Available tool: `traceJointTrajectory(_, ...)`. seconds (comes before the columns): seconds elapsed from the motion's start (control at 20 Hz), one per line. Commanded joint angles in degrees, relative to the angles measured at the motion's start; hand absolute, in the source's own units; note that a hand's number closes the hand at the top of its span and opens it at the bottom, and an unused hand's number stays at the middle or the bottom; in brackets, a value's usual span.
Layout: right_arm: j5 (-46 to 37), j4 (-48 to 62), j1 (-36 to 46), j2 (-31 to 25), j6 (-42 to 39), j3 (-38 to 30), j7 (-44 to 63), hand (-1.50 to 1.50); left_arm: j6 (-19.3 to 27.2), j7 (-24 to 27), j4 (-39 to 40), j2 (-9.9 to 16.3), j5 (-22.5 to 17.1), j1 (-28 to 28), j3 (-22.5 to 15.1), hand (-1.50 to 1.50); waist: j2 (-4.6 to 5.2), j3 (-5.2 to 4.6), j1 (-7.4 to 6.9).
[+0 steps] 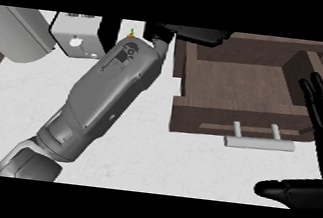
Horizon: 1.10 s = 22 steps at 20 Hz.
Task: Pick up the cup, place it into the drawer and close the drawer
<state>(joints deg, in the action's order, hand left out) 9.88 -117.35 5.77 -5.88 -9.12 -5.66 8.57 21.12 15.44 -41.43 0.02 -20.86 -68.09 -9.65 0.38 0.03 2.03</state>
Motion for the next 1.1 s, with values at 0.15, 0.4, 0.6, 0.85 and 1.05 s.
traceJointTrajectory(0.15, -0.5, -1.09, -0.33, 1.14, 0.21, 1.49, -0.76, -1.5, 1.06, 3.47, 12.51, -0.02, -6.77, -5.64, -4.73, 1.5, 0.35, 0.03, 1.47)
traceJointTrajectory(0.4, -0.34, 2.82, 2.48, 0.32, -0.66, 1.06, -1.49, -1.5, 1.59, 4.95, 15.69, -0.02, -9.57, -6.64, -11.52, 1.5, 0.58, 0.04, 2.06)
traceJointTrajectory(0.6, 1.51, 2.13, 1.7, -1.26, -2.28, -0.19, -0.68, -1.5, 2.25, 5.95, 16.82, -0.02, -11.28, -6.29, -15.85, 1.5, 0.66, 0.06, 2.87)
traceJointTrajectory(0.85, 1.53, 3.64, 4.74, -1.14, -1.81, -0.15, -0.43, -1.5, 4.28, 2.77, 18.64, -0.02, -12.27, -8.66, -20.33, 1.5, 0.83, 0.08, 3.33)
traceJointTrajectory(1.05, 0.56, 0.76, 1.45, 0.71, -1.27, 2.1, -0.95, -1.5, 5.64, 1.08, 21.28, -0.02, -11.2, -9.75, -23.69, -1.5, 0.8, 0.08, 3.88)
